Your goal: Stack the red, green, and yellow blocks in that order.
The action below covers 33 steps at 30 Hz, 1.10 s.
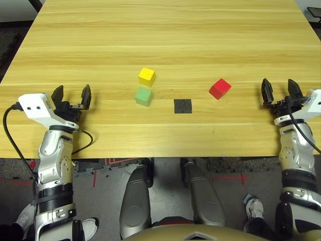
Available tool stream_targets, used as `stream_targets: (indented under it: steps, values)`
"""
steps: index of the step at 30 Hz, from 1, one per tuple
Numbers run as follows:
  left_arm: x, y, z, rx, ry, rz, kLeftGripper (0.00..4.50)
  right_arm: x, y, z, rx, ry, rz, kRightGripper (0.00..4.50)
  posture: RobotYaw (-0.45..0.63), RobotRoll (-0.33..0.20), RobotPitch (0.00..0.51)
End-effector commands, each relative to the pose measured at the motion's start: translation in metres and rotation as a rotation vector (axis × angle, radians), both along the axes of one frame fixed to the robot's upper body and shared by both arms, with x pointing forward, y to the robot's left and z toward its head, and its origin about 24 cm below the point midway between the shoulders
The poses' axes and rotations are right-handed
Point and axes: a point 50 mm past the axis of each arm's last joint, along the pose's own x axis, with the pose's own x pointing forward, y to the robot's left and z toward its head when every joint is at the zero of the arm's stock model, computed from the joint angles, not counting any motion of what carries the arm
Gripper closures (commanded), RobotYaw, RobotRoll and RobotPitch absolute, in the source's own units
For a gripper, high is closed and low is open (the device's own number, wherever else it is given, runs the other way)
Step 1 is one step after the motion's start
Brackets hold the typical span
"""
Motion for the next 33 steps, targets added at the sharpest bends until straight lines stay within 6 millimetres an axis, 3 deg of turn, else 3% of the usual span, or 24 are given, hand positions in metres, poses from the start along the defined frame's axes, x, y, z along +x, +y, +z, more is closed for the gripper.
stream_targets:
  steps: [1,4,7,11,14,18,26,33]
  values:
    - [-0.002,0.001,-0.01,-0.011,0.042,0.007,0.03,-0.002,-0.003,-0.002,-0.011,0.011,-0.018,0.0,-0.14,-0.174,0.321]
    - [-0.001,-0.003,-0.012,-0.026,0.047,-0.029,0.03,-0.002,-0.008,-0.001,-0.02,0.026,-0.026,0.0,-0.15,-0.173,0.325]
    - [0.0,-0.007,0.005,-0.015,0.008,-0.154,0.03,0.0,-0.012,0.016,-0.055,0.042,0.039,0.0,-0.17,-0.176,0.324]
    - [0.0,-0.019,0.03,0.03,-0.022,-0.408,0.03,-0.001,0.0,0.039,-0.085,0.125,0.288,0.0,-0.17,-0.177,0.312]
    - [-0.005,-0.036,0.06,0.154,0.002,-0.697,0.03,-0.006,0.018,0.061,-0.17,0.215,0.53,0.0,-0.17,-0.183,0.3]
    - [-0.015,-0.048,0.084,0.291,0.087,-0.961,0.03,-0.008,0.039,0.075,-0.251,0.321,0.7,0.0,-0.15,-0.175,0.294]
    - [-0.017,-0.073,0.105,0.548,0.279,-1.334,0.03,-0.008,0.077,0.07,-0.41,0.461,0.865,0.0,-0.12,-0.173,0.288]
    - [-0.004,-0.076,0.096,0.634,0.321,-1.412,0.03,0.0,0.087,0.063,-0.528,0.503,0.89,0.0,-0.11,-0.187,0.288]
